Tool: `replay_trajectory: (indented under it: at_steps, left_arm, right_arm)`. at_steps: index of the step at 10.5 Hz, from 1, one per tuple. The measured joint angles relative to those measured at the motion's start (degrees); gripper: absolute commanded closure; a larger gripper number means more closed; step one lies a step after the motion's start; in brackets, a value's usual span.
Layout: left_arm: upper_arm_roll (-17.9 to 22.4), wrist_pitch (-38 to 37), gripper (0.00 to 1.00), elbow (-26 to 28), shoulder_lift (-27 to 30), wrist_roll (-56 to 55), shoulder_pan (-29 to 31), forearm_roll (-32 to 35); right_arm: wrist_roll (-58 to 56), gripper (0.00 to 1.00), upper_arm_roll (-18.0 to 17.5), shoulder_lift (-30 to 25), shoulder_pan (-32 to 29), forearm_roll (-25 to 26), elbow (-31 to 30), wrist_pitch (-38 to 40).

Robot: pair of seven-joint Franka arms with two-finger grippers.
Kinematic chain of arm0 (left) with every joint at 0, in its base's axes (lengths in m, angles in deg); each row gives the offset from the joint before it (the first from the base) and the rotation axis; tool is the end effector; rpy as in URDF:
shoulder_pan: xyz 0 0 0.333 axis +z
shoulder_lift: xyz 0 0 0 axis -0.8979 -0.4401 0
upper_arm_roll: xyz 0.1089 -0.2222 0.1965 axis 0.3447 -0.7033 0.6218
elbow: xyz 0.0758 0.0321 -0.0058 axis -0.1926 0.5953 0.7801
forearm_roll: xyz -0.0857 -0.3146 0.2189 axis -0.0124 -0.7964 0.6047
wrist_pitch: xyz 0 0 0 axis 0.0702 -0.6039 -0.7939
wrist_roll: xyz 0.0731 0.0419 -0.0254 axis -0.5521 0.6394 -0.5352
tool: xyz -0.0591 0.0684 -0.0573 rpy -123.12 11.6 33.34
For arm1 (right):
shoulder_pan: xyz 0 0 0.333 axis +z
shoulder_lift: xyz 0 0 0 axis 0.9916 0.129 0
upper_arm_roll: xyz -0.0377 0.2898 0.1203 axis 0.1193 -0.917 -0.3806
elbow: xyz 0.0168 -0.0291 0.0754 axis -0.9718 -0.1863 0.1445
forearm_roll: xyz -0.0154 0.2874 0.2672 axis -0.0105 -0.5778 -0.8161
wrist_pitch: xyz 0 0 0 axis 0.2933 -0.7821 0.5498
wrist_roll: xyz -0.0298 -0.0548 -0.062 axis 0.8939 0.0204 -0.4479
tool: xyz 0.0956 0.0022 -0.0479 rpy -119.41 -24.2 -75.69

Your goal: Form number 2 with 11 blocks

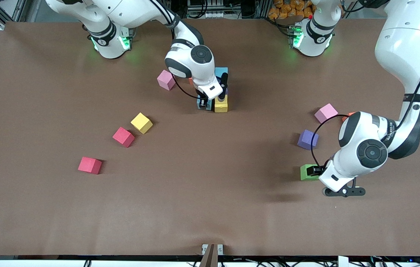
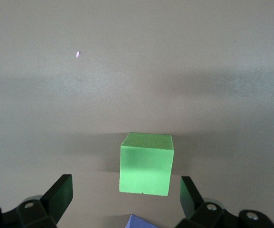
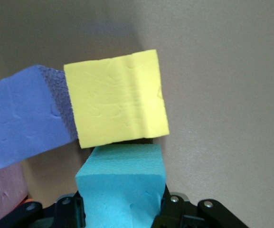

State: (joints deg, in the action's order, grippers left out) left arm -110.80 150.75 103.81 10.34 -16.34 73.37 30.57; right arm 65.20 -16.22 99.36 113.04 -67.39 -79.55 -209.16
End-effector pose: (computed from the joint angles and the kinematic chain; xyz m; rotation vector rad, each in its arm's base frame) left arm 0.7043 -0.1208 0.2904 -3.0626 -0.0070 0.0355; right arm 0.3534 0.5010 0.2107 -2.3770 -2.0433 0.0241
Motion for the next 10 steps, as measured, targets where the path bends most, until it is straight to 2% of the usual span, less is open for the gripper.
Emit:
replay_trajectory:
  at_steps: [10]
  left_arm:
    - [0.0, 2.2, 0.0, 0.0, -3.4, 0.1, 0.0, -1.3]
  right_arm:
    - [0.1, 0.58, 2.3, 1.7, 1.9, 0.0, 1.9, 0.0]
